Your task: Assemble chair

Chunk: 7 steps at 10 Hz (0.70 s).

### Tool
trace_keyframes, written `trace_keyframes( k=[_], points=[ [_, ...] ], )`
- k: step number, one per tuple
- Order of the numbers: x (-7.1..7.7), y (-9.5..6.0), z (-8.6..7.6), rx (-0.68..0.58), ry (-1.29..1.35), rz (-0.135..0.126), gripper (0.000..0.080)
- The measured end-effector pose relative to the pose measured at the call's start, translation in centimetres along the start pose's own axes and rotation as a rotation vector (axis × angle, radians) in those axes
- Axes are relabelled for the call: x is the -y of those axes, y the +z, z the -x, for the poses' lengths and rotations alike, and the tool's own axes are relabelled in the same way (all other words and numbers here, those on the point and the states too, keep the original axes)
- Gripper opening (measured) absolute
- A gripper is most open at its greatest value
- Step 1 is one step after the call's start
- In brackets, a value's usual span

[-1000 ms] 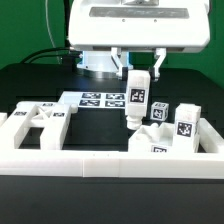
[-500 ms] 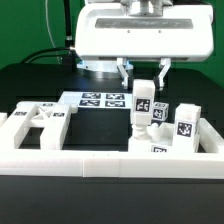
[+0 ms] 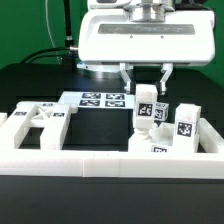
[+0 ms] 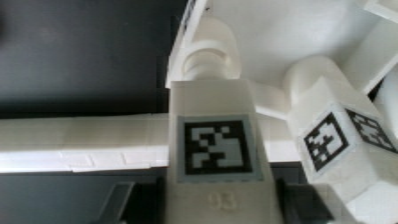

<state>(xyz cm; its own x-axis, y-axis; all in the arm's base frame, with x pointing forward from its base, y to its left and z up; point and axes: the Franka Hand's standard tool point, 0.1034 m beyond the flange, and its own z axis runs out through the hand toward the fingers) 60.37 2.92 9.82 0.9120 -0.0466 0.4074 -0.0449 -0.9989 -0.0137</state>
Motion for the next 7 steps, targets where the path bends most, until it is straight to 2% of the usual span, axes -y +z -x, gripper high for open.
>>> trace_keyframes(
  k=[3, 6, 7],
  points=[
    [0.04, 0.54, 0.56, 0.011, -0.003, 0.002, 0.0287],
    [0.04, 0.81, 0.42, -0.013, -0.006, 0.005, 0.0287],
    [0.03, 0.82, 0.43, -0.013, -0.006, 0.005, 0.0312]
  ],
)
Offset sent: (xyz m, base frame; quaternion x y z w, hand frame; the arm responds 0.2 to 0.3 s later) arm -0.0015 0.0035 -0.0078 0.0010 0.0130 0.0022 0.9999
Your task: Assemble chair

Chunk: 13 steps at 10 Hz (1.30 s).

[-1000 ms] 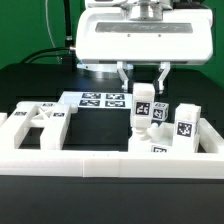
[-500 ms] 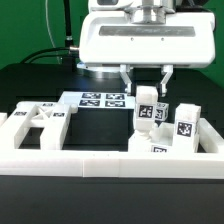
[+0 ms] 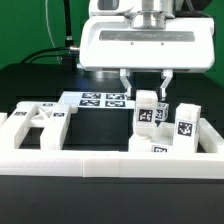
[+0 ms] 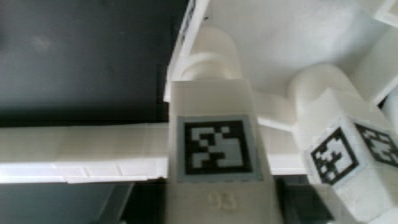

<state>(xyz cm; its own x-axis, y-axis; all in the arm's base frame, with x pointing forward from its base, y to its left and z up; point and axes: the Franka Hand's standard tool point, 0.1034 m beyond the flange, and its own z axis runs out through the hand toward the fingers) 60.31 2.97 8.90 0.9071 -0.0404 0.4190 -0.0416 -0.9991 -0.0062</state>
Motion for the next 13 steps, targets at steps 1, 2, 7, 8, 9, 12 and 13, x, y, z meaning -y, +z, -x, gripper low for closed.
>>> trace_keyframes(
  k=[1, 2, 7, 8, 9, 12, 13],
  points=[
    [0.0, 0.0, 0.0, 0.000, 0.000, 0.000, 0.0312],
    [0.0, 0.0, 0.0, 0.000, 0.000, 0.000, 0.0504],
    [-1.6, -2.3, -1.9, 0.024, -0.025, -0.008, 0.0648],
    [-2.1, -2.5, -2.2, 0.021, -0.027, -0.006, 0.0648],
    [-1.9, -2.3, -1.8, 0.039, -0.030, -0.009, 0.0649],
    [-1.7, -2.2, -1.6, 0.062, -0.031, -0.014, 0.0649],
    [-1.2, -1.9, -0.9, 0.165, -0.015, -0.032, 0.0649]
  ],
)
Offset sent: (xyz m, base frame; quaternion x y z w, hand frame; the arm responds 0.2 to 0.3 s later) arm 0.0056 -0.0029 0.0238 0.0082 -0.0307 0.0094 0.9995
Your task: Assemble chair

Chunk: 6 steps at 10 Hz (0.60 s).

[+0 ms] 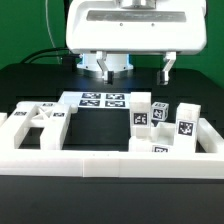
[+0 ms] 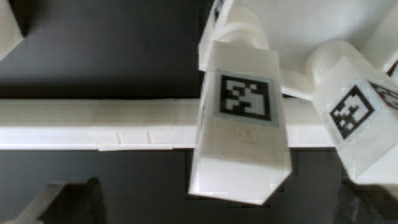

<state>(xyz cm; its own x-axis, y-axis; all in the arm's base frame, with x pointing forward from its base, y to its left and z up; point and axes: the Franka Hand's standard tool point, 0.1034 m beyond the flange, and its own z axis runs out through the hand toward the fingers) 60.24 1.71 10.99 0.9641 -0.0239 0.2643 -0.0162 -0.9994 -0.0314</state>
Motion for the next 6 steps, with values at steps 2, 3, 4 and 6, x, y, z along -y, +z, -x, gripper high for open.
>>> trace_keyframes(
  k=[2, 3, 4, 6],
  points=[
    [0.2, -0.3, -1.3, 0.108, -0.005, -0.024, 0.0649],
    [0.2, -0.2, -1.2, 0.133, -0.018, -0.028, 0.0649],
    [0.6, -0.3, -0.3, 0.233, -0.009, -0.045, 0.0649],
    [0.6, -0.1, -0.8, 0.245, -0.010, -0.047, 0.0649]
  ],
)
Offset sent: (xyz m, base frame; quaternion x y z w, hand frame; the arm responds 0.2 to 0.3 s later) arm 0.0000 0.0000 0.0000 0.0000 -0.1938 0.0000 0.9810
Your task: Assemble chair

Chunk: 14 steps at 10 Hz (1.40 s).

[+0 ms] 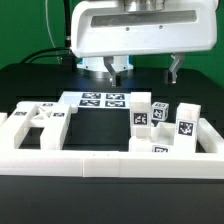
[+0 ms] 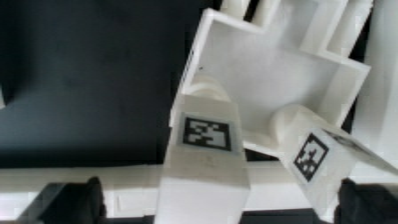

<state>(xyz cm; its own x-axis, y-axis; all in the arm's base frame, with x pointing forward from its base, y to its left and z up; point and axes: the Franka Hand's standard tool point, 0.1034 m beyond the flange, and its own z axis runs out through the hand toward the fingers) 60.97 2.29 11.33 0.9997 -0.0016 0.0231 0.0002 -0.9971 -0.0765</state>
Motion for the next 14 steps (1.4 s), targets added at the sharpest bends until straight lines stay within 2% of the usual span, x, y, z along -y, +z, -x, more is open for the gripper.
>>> trace_keyframes(
  k=[3, 6, 7, 8, 9, 11, 14],
  points=[
    [-0.8, 1.0, -0.5, 0.032, 0.046, -0.006, 0.0649],
    [-0.7, 1.1, -0.1, 0.062, 0.044, -0.009, 0.0649],
    [-0.6, 1.3, 0.6, 0.121, 0.058, -0.016, 0.0649],
    [-0.6, 1.4, 1.1, 0.257, 0.093, -0.028, 0.0649],
    [-0.7, 1.7, -0.7, 0.299, 0.094, -0.030, 0.0649],
    [-0.7, 2.1, -1.4, 0.316, 0.089, -0.029, 0.0649],
    [-0.8, 2.2, -1.5, 0.314, 0.087, -0.028, 0.0649]
  ],
)
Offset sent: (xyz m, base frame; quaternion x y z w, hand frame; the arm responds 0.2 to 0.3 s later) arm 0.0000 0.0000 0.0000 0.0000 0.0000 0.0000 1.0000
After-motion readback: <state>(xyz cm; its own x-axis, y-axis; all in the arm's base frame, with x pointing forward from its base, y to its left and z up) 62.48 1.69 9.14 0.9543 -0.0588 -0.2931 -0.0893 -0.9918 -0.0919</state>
